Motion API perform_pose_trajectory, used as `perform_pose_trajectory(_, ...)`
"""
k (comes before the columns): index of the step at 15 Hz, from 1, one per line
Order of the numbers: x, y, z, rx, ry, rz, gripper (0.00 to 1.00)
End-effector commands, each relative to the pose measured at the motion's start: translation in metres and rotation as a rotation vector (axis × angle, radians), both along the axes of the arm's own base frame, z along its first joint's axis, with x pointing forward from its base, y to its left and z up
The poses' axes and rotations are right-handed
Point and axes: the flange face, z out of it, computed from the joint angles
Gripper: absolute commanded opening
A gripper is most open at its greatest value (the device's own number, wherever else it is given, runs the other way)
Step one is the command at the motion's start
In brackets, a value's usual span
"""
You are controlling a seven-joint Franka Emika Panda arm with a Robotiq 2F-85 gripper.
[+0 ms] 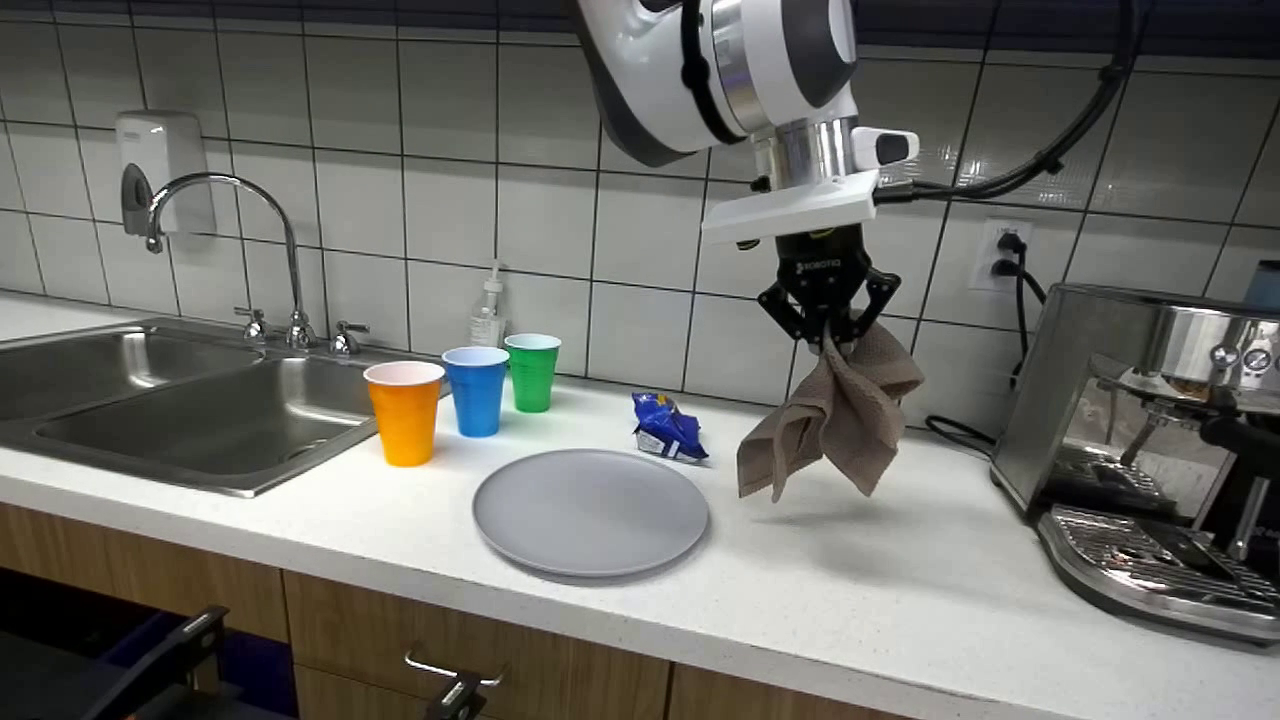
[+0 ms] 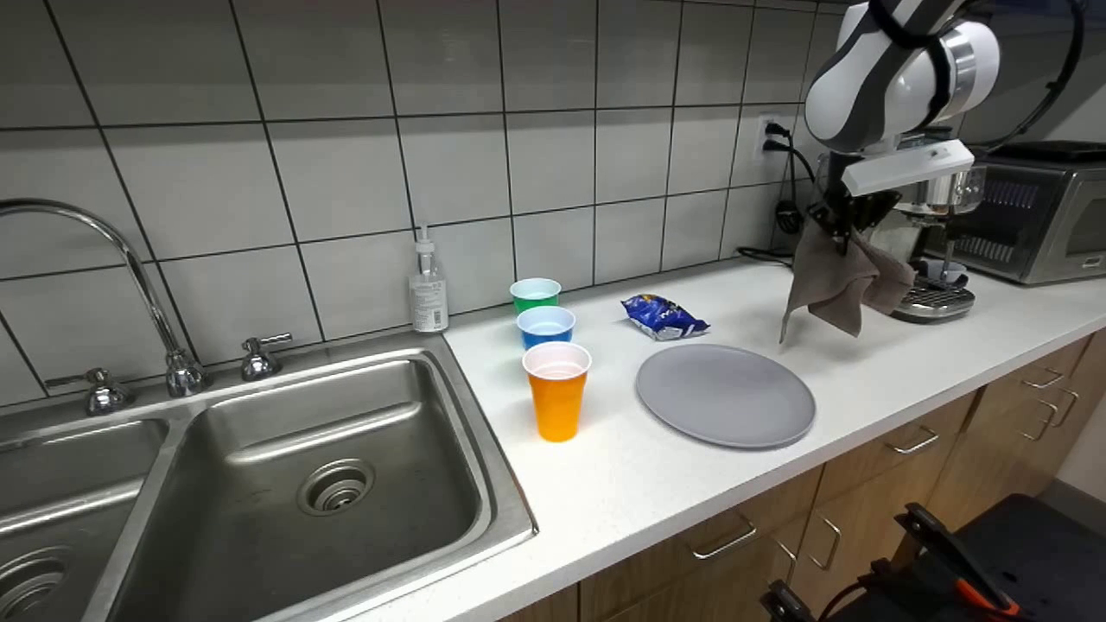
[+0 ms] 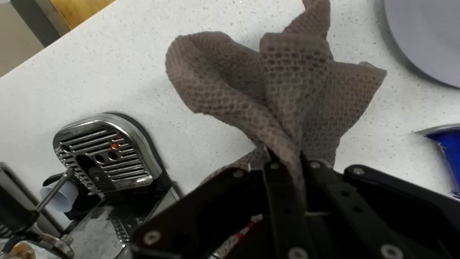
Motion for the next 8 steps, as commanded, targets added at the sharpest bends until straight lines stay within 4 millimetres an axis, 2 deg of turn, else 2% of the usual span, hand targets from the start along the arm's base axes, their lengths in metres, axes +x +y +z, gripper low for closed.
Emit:
perform_pose_trajectory(1,-0.003,-0.02,0.0,0.0,0.023,-0.06,0.02)
perform_pose_trajectory(8,-0.005,-0.03,-0.03,0.082,0.021,-0.12,0.02)
